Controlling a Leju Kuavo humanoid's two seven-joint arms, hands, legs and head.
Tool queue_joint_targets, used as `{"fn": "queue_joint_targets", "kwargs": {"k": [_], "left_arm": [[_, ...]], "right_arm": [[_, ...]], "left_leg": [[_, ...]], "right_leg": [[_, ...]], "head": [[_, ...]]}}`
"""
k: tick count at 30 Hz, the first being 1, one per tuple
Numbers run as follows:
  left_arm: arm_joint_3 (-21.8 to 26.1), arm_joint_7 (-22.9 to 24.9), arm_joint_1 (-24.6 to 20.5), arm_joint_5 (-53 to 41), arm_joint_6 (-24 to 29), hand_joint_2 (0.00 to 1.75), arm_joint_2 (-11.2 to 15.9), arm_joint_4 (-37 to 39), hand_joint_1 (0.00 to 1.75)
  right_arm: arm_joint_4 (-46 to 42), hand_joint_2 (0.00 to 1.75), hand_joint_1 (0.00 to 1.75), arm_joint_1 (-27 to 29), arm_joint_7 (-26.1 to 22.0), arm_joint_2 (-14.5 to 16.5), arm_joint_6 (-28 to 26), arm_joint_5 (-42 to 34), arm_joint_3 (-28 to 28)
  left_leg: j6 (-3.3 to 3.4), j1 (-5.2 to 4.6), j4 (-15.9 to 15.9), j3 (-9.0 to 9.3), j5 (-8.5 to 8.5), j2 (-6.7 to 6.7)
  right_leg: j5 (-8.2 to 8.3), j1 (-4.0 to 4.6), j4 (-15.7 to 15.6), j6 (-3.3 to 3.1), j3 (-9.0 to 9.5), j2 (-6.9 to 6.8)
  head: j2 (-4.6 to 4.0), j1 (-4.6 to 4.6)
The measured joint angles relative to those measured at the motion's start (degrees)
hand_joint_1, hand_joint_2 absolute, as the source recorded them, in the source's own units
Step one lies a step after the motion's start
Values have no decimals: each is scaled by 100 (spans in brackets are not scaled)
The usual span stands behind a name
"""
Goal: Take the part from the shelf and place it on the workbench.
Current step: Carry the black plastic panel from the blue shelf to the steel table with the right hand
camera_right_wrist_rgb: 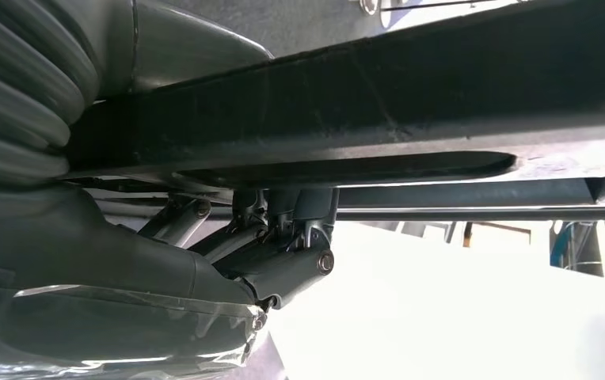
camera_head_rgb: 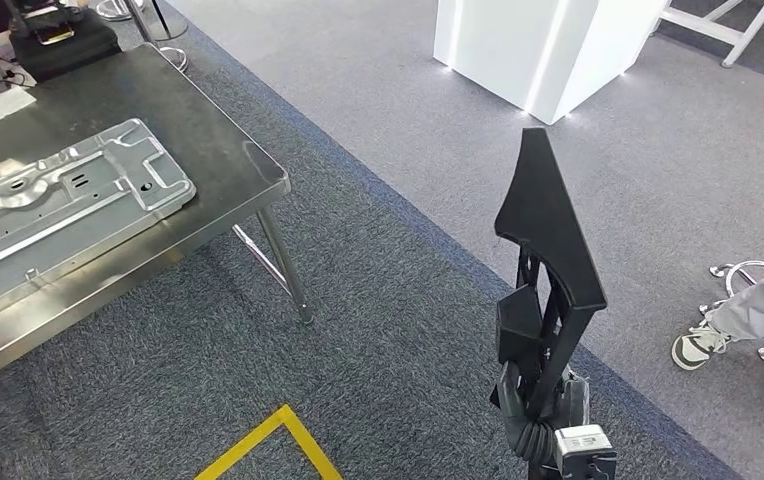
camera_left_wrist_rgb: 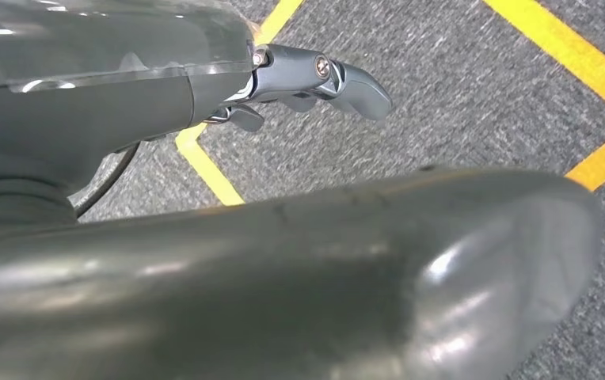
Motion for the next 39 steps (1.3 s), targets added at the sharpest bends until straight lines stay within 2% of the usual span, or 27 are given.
{"fn": "queue_joint_targets", "kwargs": {"k": [2, 4, 5, 6, 7, 9, 11, 12, 14, 16, 18, 19, 20, 21, 22, 23, 25, 27, 29, 30, 31, 33, 35, 36, 37, 38, 39], "left_arm": [[2, 0, 2, 0, -1, 0, 1, 0, 0], [3, 1, 10, 0, -1, 0, 1, 0, 0], [5, 3, 15, -1, -1, 0, 1, 0, 0], [8, 5, 21, -1, -1, 0, 1, 0, 0], [10, 7, 24, -2, -1, 0, 1, 0, 0], [15, 9, 14, -2, 0, 0, 1, 0, 0], [18, 9, -3, -3, 0, 0, 1, 0, 0], [21, 9, -6, -5, 0, 0, 1, 0, 0], [31, 9, 3, -13, 1, 0, 2, 0, 0], [38, 11, 3, -18, 1, 0, 2, 0, 0], [38, 11, -8, -21, 2, 0, 1, 0, 0], [38, 10, -9, -24, 2, 0, 1, 0, 0], [39, 9, -6, -28, 2, 0, 1, 0, 0], [39, 8, 0, -34, 1, 0, 1, 0, 0], [40, 7, 4, -42, 1, 0, 0, 0, 0], [40, 4, 4, -49, 2, 0, -1, 0, 0], [40, -1, -8, -56, 3, 0, -3, 0, 0], [41, -9, -16, -58, 3, 0, -2, 0, 0], [43, -16, 1, -59, 4, 0, 2, 0, 0], [45, -17, 10, -60, 4, 0, 4, 0, 0], [46, -17, 12, -61, 4, 0, 5, 0, 0], [48, -17, -1, -62, 3, 0, 5, 0, 0], [49, -17, -8, -63, 3, 0, 5, 0, 0], [49, -17, -4, -63, 3, 0, 5, 0, 0], [49, -17, 2, -63, 3, 0, 5, 0, 0], [50, -17, 7, -63, 3, 0, 5, -1, 0], [50, -17, 7, -63, 3, 0, 5, -1, 0]], "right_arm": [[7, 175, 175, -2, 13, -2, -26, 40, 9], [16, 175, 175, -2, 28, -7, -30, 47, 17], [23, 175, 175, -2, 40, -11, -28, 45, 21], [28, 175, 175, -2, 52, -15, -27, 43, 27], [32, 175, 175, -2, 61, -17, -26, 40, 32], [34, 175, 175, -3, 68, -19, -25, 36, 40], [34, 175, 175, -5, 71, -22, -24, 31, 43], [34, 175, 175, -5, 73, -24, -23, 29, 45], [34, 175, 175, -10, 77, -28, -20, 25, 55], [34, 175, 175, -15, 79, -36, -19, 24, 66], [41, 175, 175, -12, 87, -51, -20, 23, 71], [49, 175, 175, -9, 93, -62, -20, 22, 73], [59, 175, 175, -6, 101, -73, -20, 21, 73], [67, 175, 175, -4, 106, -83, -20, 21, 74], [72, 175, 175, -4, 109, -90, -20, 21, 75], [74, 175, 175, -5, 111, -94, -20, 21, 77], [76, 175, 175, -7, 112, -101, -20, 24, 80], [79, 175, 175, -2, 116, -110, -19, 26, 85], [80, 175, 175, -3, 120, -118, -17, 27, 96], [80, 175, 175, -7, 122, -120, -15, 27, 103], [80, 175, 175, -8, 122, -120, -15, 27, 112], [80, 175, 175, 2, 127, -124, -14, 27, 122], [80, 175, 175, 13, 130, -128, -13, 27, 125], [80, 175, 175, 16, 131, -130, -8, 27, 126], [80, 175, 175, 16, 132, -130, -2, 26, 128], [80, 175, 175, 15, 133, -131, 5, 26, 129], [80, 175, 175, 15, 134, -131, 14, 26, 130]], "left_leg": [[-49, 17, 509, -223, -322, -8], [-80, 30, 1243, -572, -668, -8], [-87, 35, 1462, -678, -715, -8], [-88, 38, 1464, -683, -644, -4], [-82, 40, 1243, -579, -474, 7], [-42, 28, 448, -205, -86, 148], [27, -8, -33, -9, 76, 265], [59, -28, -82, -11, 73, 270], [129, -26, -108, -24, 118, 161], [212, -6, -158, -7, 183, 59], [266, -7, -175, -17, 222, -45], [277, -16, -169, -33, 229, -101], [282, -25, -160, -45, 232, -165], [283, -32, -148, -53, 233, -232], [281, -36, -131, -57, 232, -305], [274, -36, -112, -58, 227, -377], [241, -39, -64, -81, 209, -511], [178, -28, -42, -129, 209, -620], [105, -13, -55, -165, 222, -704], [73, -17, -27, -183, 198, -657], [41, -21, 93, -239, 113, -545], [-22, -7, 676, -510, -221, -251], [-78, 34, 1373, -850, -513, -134], [-98, 50, 1509, -918, -517, -114], [-113, 62, 1418, -871, -408, -91], [-119, 70, 1114, -714, -219, -39], [-115, 71, 695, -503, -33, 74]], "right_leg": [[20, -7, -27, -55, -10, -52], [19, 7, -22, -73, -29, -104], [17, 13, -18, -76, -32, -134], [13, 16, -13, -76, -31, -169], [8, 16, -10, -72, -23, -205], [-5, 24, -4, -51, 2, -280], [-12, 44, 3, 2, 16, -347], [-11, 50, 2, 35, 20, -380], [-16, 41, -1, 110, 35, -425], [-185, 20, 202, 168, -34, -287], [-555, 7, 820, 188, -309, -80], [-720, 8, 1191, 191, -485, -32], [-796, 9, 1453, 192, -610, -10], [-763, 9, 1530, 189, -648, 1], [-622, 9, 1383, 178, -575, 20], [-414, 6, 1047, 163, -409, 73], [-147, -2, 339, 126, -63, 311], [-123, 9, 54, 99, 62, 444], [-102, 8, 6, 52, 74, 341], [-89, -4, -25, 20, 89, 281], [-77, -19, -56, -18, 102, 210], [-73, -18, -86, -67, 115, 57], [-83, -3, -83, -84, 113, -104], [-91, -1, -80, -81, 115, -178], [-100, -3, -75, -72, 121, -245], [-114, -6, -67, -57, 134, -309], [-132, -6, -57, -35, 150, -371]], "head": [[0, -11], [0, -15], [0, -15], [0, -14], [0, -14], [0, -14], [0, -10], [0, -8], [0, -8], [0, -5], [0, -1], [0, -1], [0, -1], [0, -2], [0, -2], [0, -1], [0, -4], [1, -7], [1, -7], [2, -12], [1, -30], [1, -64], [1, -75], [1, -76], [1, -77], [1, -76], [1, -76]]}}
